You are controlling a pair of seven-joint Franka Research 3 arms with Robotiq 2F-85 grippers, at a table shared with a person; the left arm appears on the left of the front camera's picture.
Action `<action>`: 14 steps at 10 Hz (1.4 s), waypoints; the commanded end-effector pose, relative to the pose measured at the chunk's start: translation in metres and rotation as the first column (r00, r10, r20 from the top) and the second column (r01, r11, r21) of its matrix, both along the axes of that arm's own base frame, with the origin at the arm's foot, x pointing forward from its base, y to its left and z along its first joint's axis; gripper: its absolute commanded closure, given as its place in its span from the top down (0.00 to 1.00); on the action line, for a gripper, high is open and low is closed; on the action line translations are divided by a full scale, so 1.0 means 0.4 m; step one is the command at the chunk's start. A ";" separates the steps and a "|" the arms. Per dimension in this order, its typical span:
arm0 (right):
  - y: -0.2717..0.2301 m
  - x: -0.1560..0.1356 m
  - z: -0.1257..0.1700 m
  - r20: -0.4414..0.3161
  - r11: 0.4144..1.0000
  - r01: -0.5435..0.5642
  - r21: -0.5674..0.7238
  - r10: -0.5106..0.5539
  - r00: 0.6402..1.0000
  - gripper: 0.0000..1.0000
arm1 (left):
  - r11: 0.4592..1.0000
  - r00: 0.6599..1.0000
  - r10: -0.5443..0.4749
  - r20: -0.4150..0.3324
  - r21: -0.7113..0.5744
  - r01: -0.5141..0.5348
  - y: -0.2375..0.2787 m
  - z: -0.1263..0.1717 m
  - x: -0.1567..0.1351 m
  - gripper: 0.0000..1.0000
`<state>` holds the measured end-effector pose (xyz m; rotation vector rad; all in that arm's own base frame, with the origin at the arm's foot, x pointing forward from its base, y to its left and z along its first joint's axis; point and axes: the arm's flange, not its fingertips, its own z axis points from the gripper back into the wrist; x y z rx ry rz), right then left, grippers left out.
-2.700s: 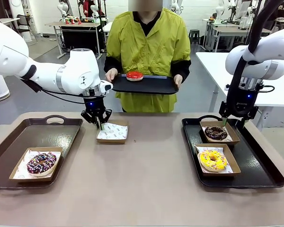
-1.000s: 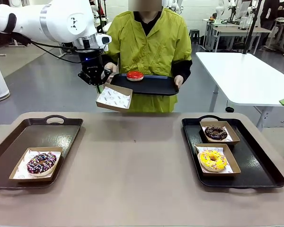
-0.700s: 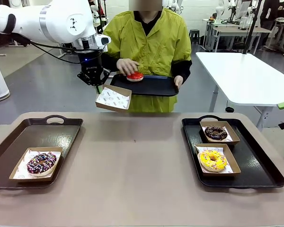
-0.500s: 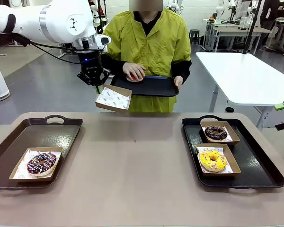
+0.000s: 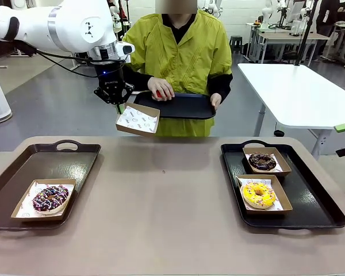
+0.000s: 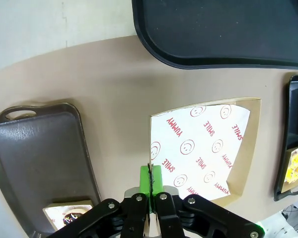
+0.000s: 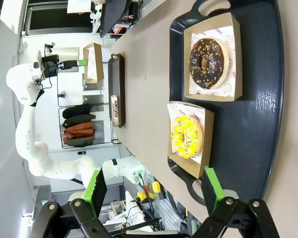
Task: Individually package the donuts and arrange them on the tray.
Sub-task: Place the picked Paper togo box on the Handle tray.
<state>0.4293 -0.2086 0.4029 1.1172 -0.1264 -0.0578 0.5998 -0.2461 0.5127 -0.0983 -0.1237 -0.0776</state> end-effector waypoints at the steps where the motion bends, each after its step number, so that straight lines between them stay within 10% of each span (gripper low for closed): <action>1: -0.001 -0.009 0.005 -0.003 1.000 -0.010 -0.009 0.010 1.000 1.00 | 1.000 1.000 0.004 0.009 -0.009 -0.004 0.010 -0.002 -0.012 0.00; 14: -0.001 -0.009 0.005 -0.003 1.000 -0.010 -0.009 0.010 1.000 1.00 | 1.000 1.000 0.004 0.009 -0.009 -0.004 0.010 -0.002 -0.012 0.00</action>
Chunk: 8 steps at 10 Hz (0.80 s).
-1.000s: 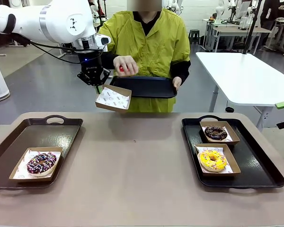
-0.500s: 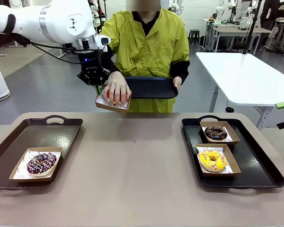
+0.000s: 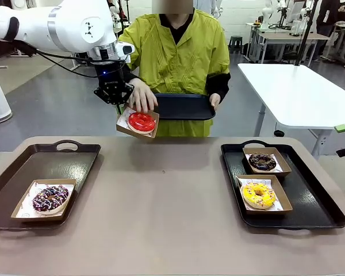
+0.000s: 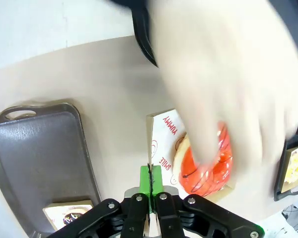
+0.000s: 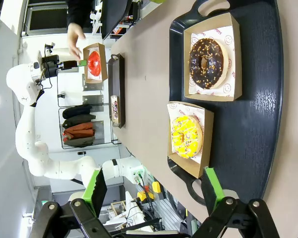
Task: Individually package the donuts and arrange them on the tray.
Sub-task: Place the picked Paper togo box on the Handle tray.
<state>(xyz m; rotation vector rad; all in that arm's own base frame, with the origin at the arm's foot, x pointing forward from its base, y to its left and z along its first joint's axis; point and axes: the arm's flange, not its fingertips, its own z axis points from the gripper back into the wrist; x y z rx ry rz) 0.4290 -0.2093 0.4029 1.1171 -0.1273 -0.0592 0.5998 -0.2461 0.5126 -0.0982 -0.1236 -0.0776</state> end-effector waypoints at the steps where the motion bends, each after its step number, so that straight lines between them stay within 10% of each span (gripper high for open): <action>1: 0.001 -0.008 0.005 -0.003 1.000 -0.011 -0.009 0.011 1.000 1.00 | 1.000 1.000 0.004 0.009 -0.009 -0.004 0.010 -0.001 -0.012 0.00; 8: 0.001 -0.008 0.005 -0.003 1.000 -0.011 -0.009 0.011 1.000 1.00 | 0.996 0.996 -0.072 -0.057 -0.065 0.069 0.196 0.051 -0.066 0.01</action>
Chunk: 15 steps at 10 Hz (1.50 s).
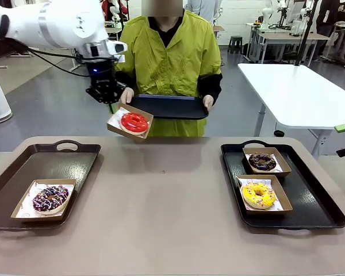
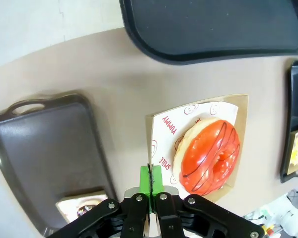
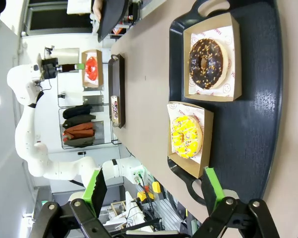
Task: Individually package the donuts and arrange them on the tray.
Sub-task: Place the picked Paper togo box on the Handle tray.
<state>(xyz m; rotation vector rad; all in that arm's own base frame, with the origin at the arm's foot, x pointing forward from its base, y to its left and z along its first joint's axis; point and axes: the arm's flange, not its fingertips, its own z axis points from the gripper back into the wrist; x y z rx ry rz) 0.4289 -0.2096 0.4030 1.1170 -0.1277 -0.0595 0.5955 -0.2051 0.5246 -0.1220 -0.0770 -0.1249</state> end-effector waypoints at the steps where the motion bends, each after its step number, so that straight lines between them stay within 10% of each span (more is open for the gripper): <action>1: 0.002 -0.008 0.004 -0.004 1.000 -0.012 -0.009 0.012 1.000 1.00 | 0.999 1.000 -0.008 -0.009 -0.048 0.007 0.170 0.047 -0.083 0.01; 8: 0.002 -0.008 0.004 -0.004 1.000 -0.012 -0.009 0.012 1.000 1.00 | 0.986 0.985 0.164 0.053 -0.011 -0.164 0.604 -0.065 -0.198 0.01; 15: 0.002 -0.008 0.004 -0.004 1.000 -0.012 -0.009 0.012 1.000 1.00 | 0.980 0.980 0.198 0.018 0.000 -0.198 0.665 -0.156 -0.184 0.01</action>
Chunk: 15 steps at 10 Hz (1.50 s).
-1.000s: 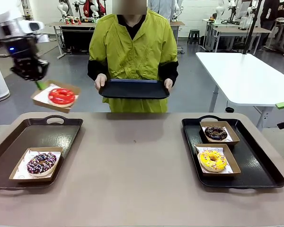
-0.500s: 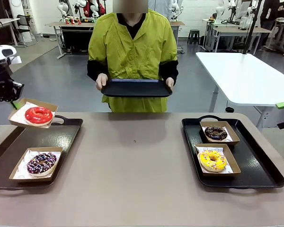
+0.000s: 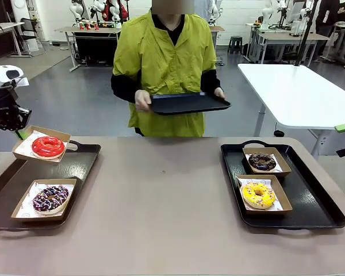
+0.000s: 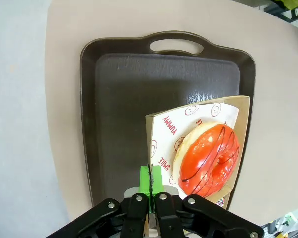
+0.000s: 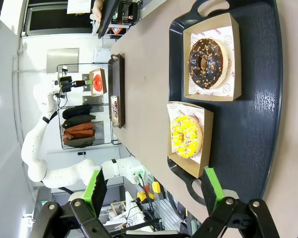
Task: Individually package the donuts and arrange them on the tray.
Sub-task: Place the picked Paper togo box on the Handle tray.
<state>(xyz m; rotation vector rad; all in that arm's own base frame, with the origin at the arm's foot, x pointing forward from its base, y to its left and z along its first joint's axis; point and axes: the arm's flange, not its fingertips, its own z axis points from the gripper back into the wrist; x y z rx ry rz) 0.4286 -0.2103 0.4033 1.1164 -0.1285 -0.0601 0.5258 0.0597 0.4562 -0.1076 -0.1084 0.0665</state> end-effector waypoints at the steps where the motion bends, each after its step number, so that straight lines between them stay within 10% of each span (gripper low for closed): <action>1: 0.003 -0.007 0.003 -0.004 1.000 -0.012 -0.008 0.012 1.000 1.00 | 1.000 1.000 0.006 -0.002 -0.004 -0.006 0.003 0.015 -0.010 0.01; 15: 0.003 -0.007 0.003 -0.004 1.000 -0.012 -0.008 0.012 1.000 1.00 | 0.997 0.992 -0.025 -0.122 -0.079 0.016 0.075 -0.167 0.178 0.01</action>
